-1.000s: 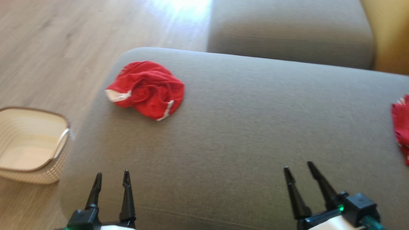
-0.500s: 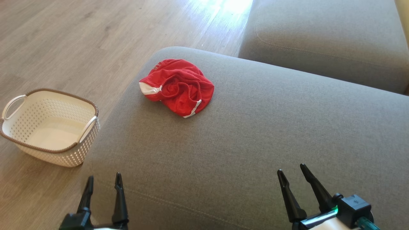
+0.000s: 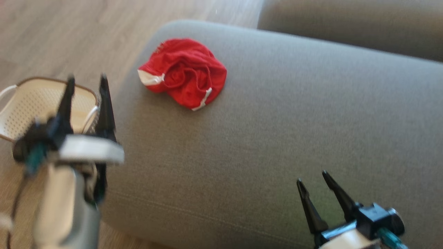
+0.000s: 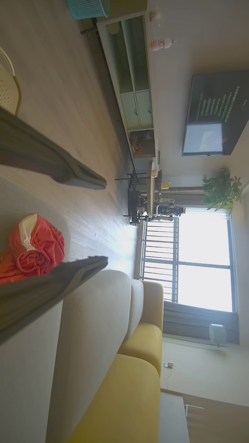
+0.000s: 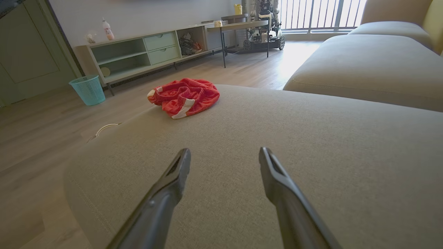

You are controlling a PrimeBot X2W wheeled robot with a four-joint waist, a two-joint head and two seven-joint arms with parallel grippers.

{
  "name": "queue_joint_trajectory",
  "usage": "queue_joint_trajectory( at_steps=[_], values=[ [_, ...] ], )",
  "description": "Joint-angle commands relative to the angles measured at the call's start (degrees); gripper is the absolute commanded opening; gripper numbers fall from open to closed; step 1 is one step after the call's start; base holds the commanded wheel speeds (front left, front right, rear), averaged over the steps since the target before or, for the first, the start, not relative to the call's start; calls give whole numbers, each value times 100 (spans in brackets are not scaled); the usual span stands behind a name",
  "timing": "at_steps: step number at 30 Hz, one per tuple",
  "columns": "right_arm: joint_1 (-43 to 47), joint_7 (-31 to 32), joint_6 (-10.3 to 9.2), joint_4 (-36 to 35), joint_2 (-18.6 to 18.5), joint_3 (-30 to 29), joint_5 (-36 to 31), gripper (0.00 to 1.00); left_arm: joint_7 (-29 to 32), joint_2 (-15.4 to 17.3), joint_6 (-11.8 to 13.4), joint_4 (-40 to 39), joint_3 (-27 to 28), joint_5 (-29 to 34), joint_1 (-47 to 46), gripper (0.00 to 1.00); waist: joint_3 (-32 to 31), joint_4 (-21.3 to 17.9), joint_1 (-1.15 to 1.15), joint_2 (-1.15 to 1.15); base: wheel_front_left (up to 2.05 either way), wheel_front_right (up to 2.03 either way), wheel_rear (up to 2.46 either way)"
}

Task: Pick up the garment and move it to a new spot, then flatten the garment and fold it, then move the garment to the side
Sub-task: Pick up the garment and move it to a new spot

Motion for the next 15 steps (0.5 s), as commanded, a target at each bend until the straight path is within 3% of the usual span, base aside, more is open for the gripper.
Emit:
queue_joint_trajectory(
  at_steps=[1, 8, 15],
  values=[
    [-395, -53, -2, -205, -52, 151, -101, 100, 35, 193, -54, 36, 254, -43, -634, 100, 502, -196, 0, 0, 0, 0, 0],
    [-1078, -53, -2, -223, -121, 210, -457, 100, 980, 495, -397, 2176, 367, -654, -2852, 100, 1485, -659, 0, 0, 0, 0, 0],
    [-1553, -53, -2, -243, -173, 321, -505, 100, 2274, 927, -538, 3932, 147, -1143, -4050, 100, 1967, -1234, 0, 0, 0, 0, 0]
  ],
)
